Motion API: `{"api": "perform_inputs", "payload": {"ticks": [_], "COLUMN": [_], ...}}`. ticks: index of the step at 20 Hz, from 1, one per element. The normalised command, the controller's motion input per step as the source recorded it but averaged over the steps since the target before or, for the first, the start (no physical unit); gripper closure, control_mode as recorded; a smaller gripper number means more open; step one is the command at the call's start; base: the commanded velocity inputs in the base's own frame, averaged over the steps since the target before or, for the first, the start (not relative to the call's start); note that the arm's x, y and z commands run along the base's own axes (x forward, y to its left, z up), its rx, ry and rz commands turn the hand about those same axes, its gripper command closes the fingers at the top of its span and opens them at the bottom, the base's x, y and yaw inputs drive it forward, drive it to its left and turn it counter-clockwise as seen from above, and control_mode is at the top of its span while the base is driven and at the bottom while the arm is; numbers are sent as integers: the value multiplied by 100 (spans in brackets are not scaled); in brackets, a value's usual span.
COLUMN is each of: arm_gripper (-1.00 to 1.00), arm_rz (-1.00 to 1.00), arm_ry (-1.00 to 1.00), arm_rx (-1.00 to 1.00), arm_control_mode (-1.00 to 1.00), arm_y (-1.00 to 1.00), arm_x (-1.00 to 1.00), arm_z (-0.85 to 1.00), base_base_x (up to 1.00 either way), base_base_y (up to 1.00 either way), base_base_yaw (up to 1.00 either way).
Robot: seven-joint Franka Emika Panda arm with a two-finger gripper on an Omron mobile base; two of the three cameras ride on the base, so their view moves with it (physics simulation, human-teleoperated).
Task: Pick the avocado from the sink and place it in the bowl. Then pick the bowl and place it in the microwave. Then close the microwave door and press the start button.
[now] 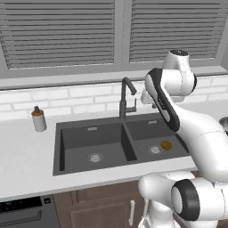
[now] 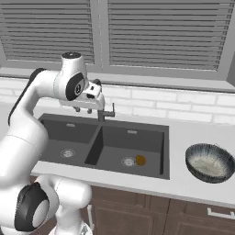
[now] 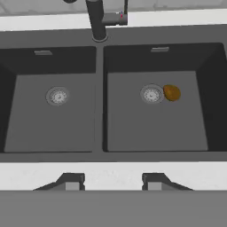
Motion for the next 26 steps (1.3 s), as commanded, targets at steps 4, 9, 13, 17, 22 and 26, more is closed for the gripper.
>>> {"api": "perform_inputs", "payload": {"ticks": [4, 9, 13, 17, 22, 26], "arm_gripper": [-100, -100, -100, -100, -100, -100], "arm_rz": [0, 0, -2, -3, 0, 1], "arm_ry": [-1, -2, 1, 2, 9, 3], "arm_rx": [0, 8, 21, 2, 0, 0], "arm_control_mode": [-100, -100, -100, -100, -100, -100], "arm_y": [0, -59, -100, -58, -50, -45], "arm_x": [-10, 0, 0, 2, 17, 24], "arm_z": [-1, -56, -60, -59, -58, -77], "base_base_x": [0, 0, 0, 0, 0, 0], "base_base_y": [0, 0, 0, 0, 0, 0], "base_base_yaw": [0, 0, 0, 0, 0, 0]}}
